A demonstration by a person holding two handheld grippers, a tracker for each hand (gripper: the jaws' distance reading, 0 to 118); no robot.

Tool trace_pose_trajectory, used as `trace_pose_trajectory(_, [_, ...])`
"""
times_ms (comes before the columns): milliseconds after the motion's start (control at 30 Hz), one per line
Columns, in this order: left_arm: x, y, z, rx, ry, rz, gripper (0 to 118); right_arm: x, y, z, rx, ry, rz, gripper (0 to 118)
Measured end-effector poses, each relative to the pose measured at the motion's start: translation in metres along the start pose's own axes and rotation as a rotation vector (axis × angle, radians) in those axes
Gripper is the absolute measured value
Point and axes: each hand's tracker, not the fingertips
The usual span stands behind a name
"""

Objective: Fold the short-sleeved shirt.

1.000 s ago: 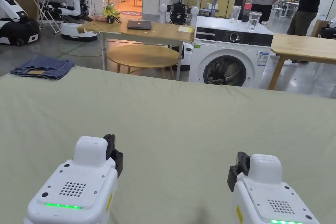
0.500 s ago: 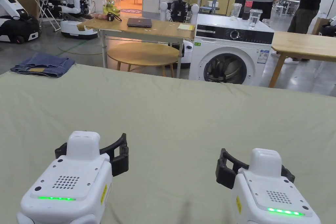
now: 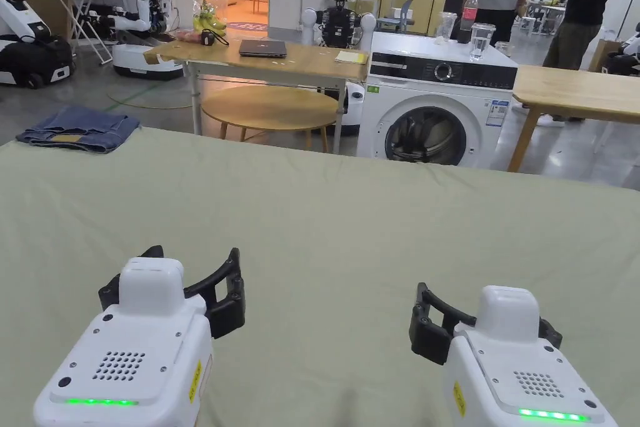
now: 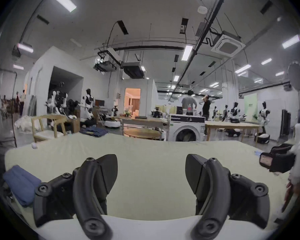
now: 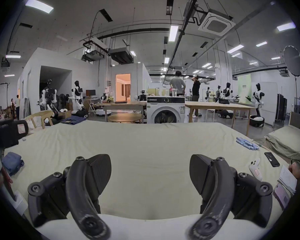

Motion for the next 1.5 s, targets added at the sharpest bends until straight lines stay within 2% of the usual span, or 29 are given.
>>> trace_pose_trajectory(133, [-0.001, 0.002, -0.004, -0.041, -0.011, 0.001, 82, -0.003, -0.001, -0.002, 0.001, -0.03, 0.012, 95])
trace_pose_trajectory(300, [-0.004, 0.003, -0.005, -0.068, -0.013, 0.014, 82, -0.005, 0.002, -0.008, -0.038, -0.02, -0.022, 95])
trace_pose_trajectory(533, [-0.011, 0.0, 0.0, -0.102, 0.02, 0.005, 82, -0.016, 0.003, -0.011, -0.049, -0.125, 0.018, 95])
trace_pose_trajectory(733, [-0.014, -0.001, 0.0, -0.116, 0.003, 0.049, 82, -0.017, 0.004, -0.016, -0.085, -0.124, -0.046, 95])
trace_pose_trajectory(967, [-0.011, 0.0, -0.001, -0.115, -0.019, 0.03, 82, -0.008, 0.006, -0.021, -0.144, -0.114, -0.133, 95])
trace_pose_trajectory(1500, [-0.004, 0.003, -0.01, -0.104, -0.041, 0.012, 82, -0.002, 0.013, -0.023, -0.126, -0.125, -0.126, 95])
